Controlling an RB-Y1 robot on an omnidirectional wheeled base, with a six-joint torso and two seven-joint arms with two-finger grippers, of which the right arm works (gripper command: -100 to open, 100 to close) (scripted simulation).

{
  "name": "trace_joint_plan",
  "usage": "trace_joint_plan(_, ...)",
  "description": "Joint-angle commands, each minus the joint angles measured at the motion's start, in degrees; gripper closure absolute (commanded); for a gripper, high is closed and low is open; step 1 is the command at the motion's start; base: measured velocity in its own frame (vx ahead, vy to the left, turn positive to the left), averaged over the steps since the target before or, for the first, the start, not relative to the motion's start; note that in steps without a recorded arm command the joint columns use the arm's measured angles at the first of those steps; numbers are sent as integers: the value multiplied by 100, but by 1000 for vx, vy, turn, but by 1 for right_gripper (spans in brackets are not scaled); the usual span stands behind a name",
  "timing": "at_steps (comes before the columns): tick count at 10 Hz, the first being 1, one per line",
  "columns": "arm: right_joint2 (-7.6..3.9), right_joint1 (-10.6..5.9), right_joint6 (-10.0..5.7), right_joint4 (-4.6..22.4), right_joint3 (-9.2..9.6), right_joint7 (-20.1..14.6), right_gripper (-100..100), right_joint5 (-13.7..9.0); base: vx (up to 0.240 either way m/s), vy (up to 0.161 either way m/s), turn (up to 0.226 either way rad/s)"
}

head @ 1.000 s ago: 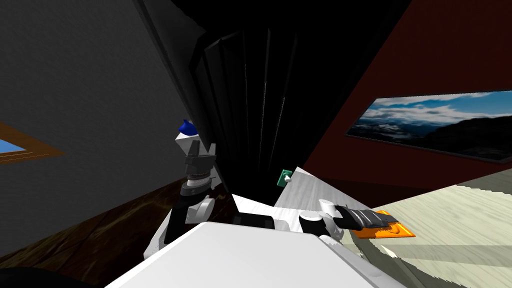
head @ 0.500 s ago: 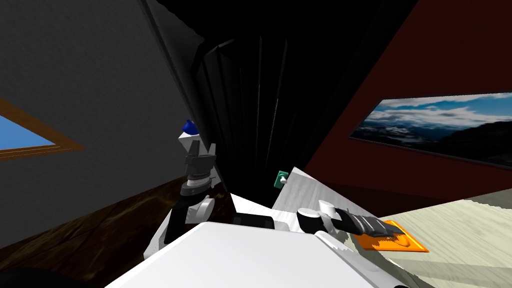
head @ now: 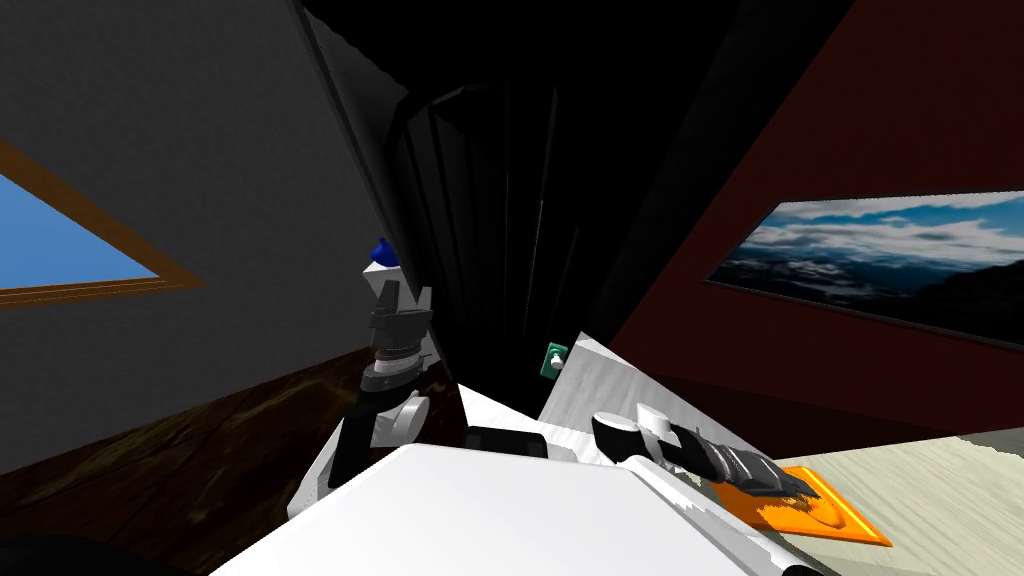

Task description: Push the door open

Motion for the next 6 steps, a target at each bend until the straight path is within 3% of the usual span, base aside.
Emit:
trace_joint_plan(1, 20, -79, -108, -36, -158, 105, 100, -19, 7, -138, 78)
trace_joint_plan(2, 79, -127, -151, -42, -269, 165, 100, -38, 22, -115, 69)
trace_joint_plan(3, 63, -93, -142, 23, -202, 111, 100, -26, 8, -44, 15)
trace_joint_plan(4, -111, -137, -251, -26, -361, 186, 100, -91, -10, -97, 102)
trace_joint_plan(6, -145, -146, -273, -36, -395, 200, 100, -105, -12, -120, 41)
